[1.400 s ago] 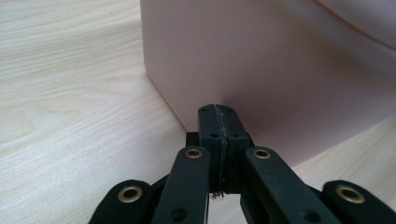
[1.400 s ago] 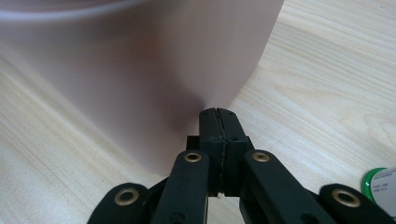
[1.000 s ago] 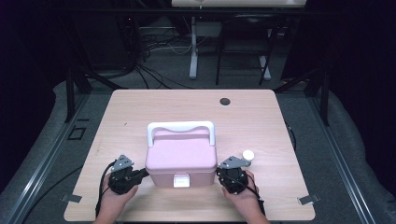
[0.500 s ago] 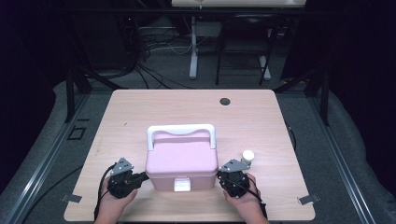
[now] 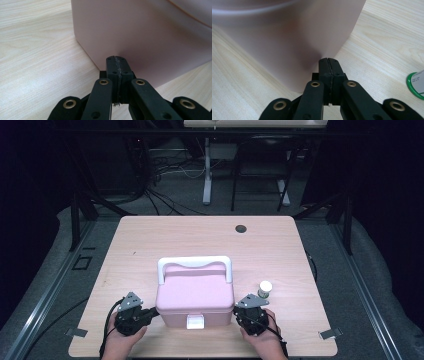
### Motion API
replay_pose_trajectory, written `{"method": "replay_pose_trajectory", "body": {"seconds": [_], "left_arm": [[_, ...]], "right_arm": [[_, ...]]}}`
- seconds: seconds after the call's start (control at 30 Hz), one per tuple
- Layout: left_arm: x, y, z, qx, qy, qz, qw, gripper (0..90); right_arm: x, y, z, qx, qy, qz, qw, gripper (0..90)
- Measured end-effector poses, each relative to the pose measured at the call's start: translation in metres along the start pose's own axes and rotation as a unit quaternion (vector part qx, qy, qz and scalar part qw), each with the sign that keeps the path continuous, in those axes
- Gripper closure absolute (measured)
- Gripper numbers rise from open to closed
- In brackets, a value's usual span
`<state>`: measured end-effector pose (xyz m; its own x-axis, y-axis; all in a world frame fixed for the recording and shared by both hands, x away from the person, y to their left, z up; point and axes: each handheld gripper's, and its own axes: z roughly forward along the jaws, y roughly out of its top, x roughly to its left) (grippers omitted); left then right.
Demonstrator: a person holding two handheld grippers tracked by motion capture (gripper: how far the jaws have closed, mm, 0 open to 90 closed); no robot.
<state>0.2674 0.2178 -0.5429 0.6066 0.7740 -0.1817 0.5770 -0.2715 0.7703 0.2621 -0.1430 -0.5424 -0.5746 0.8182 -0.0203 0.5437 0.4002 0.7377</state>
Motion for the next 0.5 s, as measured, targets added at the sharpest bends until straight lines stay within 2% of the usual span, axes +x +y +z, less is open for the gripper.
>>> {"method": "replay_pose_trajectory", "body": {"seconds": [0.5], "left_arm": [[-0.0057,-0.0039,-0.0038,0.002,-0.004,0.006,1.0,90.0]], "right_arm": [[0.0029,-0.0041,-0.0059,0.004,0.0,-0.005,1.0,90.0]]}}
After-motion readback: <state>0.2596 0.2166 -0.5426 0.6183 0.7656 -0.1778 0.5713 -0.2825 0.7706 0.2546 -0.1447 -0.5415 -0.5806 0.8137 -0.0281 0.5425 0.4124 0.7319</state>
